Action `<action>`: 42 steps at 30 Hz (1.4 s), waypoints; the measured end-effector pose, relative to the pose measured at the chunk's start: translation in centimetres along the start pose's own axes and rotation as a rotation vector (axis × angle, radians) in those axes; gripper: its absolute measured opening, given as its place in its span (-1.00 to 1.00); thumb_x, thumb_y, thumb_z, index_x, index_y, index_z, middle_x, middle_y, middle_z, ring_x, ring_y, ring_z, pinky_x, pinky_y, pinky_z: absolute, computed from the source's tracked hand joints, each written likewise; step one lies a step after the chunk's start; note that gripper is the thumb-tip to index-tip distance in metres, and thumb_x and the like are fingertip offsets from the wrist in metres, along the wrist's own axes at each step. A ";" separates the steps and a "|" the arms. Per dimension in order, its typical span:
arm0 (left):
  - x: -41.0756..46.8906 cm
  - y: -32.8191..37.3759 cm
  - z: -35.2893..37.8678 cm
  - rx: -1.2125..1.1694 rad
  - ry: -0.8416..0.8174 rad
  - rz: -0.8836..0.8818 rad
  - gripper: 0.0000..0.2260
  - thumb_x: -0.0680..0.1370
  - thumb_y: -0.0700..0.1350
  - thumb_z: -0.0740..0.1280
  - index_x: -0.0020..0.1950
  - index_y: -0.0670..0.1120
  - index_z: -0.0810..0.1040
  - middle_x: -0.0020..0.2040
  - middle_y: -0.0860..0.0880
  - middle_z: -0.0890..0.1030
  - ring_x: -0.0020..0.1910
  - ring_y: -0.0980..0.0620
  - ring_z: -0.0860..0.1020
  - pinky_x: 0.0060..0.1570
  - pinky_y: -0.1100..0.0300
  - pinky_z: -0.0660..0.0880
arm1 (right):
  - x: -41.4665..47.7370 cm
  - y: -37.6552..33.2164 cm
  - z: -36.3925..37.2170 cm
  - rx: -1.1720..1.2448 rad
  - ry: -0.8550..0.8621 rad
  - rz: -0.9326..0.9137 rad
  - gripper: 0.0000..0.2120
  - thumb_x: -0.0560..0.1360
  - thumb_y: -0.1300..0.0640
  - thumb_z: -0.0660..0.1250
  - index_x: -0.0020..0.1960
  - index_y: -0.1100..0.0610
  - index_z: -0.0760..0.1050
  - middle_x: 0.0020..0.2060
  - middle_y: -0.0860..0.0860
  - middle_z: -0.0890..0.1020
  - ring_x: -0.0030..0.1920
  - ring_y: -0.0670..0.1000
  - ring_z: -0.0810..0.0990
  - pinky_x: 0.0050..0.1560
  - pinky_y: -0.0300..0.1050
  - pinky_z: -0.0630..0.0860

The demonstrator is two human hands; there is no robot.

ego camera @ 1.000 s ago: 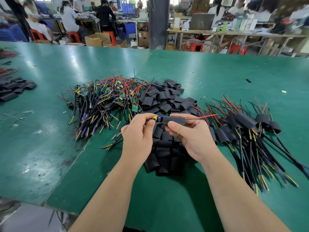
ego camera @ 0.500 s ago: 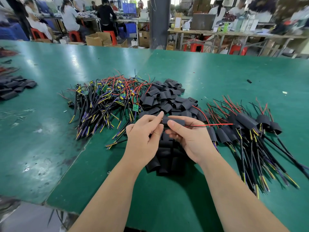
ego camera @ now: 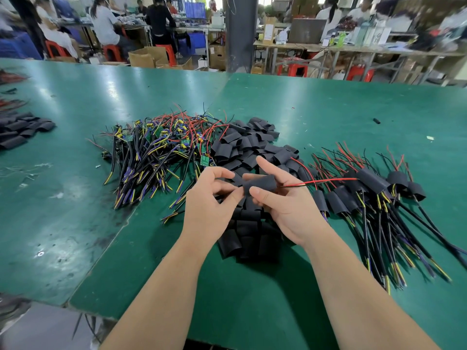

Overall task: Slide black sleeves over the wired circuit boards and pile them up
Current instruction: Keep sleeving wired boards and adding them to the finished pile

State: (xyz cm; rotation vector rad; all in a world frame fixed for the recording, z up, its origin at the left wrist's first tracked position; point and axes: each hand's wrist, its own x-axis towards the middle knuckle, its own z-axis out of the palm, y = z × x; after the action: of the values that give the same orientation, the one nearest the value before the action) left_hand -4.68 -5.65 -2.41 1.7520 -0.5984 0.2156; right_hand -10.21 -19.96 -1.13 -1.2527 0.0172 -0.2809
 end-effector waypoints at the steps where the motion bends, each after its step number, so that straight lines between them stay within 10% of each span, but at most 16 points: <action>1: 0.0 -0.2 0.0 0.042 -0.011 0.000 -0.69 0.44 -0.23 0.46 -0.07 0.13 0.42 -0.29 0.22 0.66 -0.18 0.27 0.56 -0.16 0.51 0.35 | 0.0 0.0 -0.1 -0.033 0.000 0.004 -0.41 0.41 0.41 0.36 0.35 0.00 0.41 -0.02 0.08 0.70 -0.12 0.01 0.58 -0.17 -0.21 0.52; 6: 0.1 -0.6 0.1 0.117 -0.003 -0.037 -0.69 0.42 -0.18 0.48 -0.09 0.14 0.41 -0.28 0.24 0.65 -0.19 0.26 0.56 -0.17 0.48 0.36 | -0.1 0.3 0.3 0.028 0.015 0.052 -0.35 0.49 0.50 0.24 0.40 -0.04 0.26 -0.03 0.11 0.68 -0.12 -0.02 0.64 -0.17 -0.25 0.52; 11: -0.1 0.5 0.1 0.061 0.058 0.006 -0.78 0.42 0.14 0.40 -0.06 0.09 0.46 -0.29 0.13 0.63 -0.28 0.17 0.59 -0.07 0.20 0.50 | 0.4 -1.2 0.3 0.334 0.227 0.106 -0.83 0.36 0.30 0.42 -0.21 0.18 0.42 -0.33 0.07 0.64 -0.45 -0.11 0.54 -0.39 -0.32 0.50; 16: 0.1 0.0 -0.7 0.252 0.166 -0.020 -0.86 0.55 0.11 0.16 -0.10 0.11 0.45 -0.22 0.10 0.62 -0.29 0.10 0.49 0.06 -0.11 0.39 | 0.3 -4.9 -3.2 0.380 0.478 -0.015 -0.83 0.54 0.08 0.31 -0.05 0.21 0.51 -0.27 0.10 0.68 -0.44 -0.07 0.53 -0.37 -0.26 0.48; 21: 0.6 -1.8 -1.1 0.707 0.236 -0.260 -0.74 0.50 -0.13 0.27 0.18 0.04 0.50 0.17 0.03 0.53 0.17 -0.07 0.38 0.11 0.09 0.17 | -0.9 -6.7 -6.9 -0.489 0.855 -0.189 -0.74 0.52 0.07 0.28 -0.23 0.24 0.54 -0.41 0.11 0.62 -0.56 -0.03 0.50 -0.47 -0.24 0.42; 25: 0.7 -2.5 -1.3 0.812 0.139 -0.366 -0.66 0.53 -0.07 0.24 0.30 0.11 0.47 0.29 -0.01 0.46 0.26 -0.10 0.31 0.22 0.01 0.17 | -1.0 -5.9 -7.9 -1.218 0.964 -0.051 -0.72 0.49 0.04 0.29 0.10 0.19 0.55 0.03 0.24 0.59 0.00 0.26 0.51 0.02 0.08 0.43; 28: 0.9 -2.7 -1.2 0.862 0.083 -0.382 -0.72 0.56 0.00 0.20 0.23 0.14 0.53 0.19 0.02 0.54 0.19 -0.07 0.38 0.19 0.01 0.18 | -0.6 -5.5 -7.0 -1.177 0.977 -0.035 -0.49 0.48 0.14 0.34 0.41 0.10 0.36 0.34 0.22 0.35 0.29 0.31 0.31 0.27 0.17 0.26; 32: 1.1 -3.0 -1.8 0.942 0.138 -0.324 -0.78 0.58 -0.05 0.15 -0.05 0.04 0.60 -0.16 0.03 0.60 -0.15 -0.06 0.52 -0.02 0.07 0.20 | -0.3 -4.4 -5.1 -1.175 0.833 -0.142 -0.58 0.48 0.19 0.32 0.33 0.09 0.44 0.30 0.18 0.38 0.27 0.25 0.32 0.26 0.06 0.26; 37: 1.6 -3.6 -2.5 0.911 0.096 -0.382 -0.77 0.59 0.08 0.25 0.19 0.08 0.55 0.05 0.06 0.61 -0.02 -0.03 0.57 0.06 0.05 0.27 | -0.1 -3.2 -3.8 -1.190 0.666 -0.171 -0.70 0.47 0.24 0.32 0.20 0.11 0.55 0.19 0.14 0.45 0.18 0.22 0.42 0.23 0.04 0.32; 42: 2.1 -3.4 -2.7 0.997 0.030 -0.413 -0.67 0.49 0.32 0.27 0.01 0.11 0.60 -0.11 0.09 0.65 -0.11 0.03 0.59 0.00 0.06 0.21 | -0.1 -2.5 -3.3 -1.166 0.601 -0.172 -0.75 0.48 0.25 0.31 0.14 0.11 0.58 0.11 0.09 0.49 0.18 0.15 0.44 0.19 -0.02 0.37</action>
State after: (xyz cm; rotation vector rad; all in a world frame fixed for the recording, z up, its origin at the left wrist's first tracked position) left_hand -0.79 -3.14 -3.63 2.7752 -0.0576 0.2711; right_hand -11.32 -23.70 0.17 -2.2762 0.6741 -0.8642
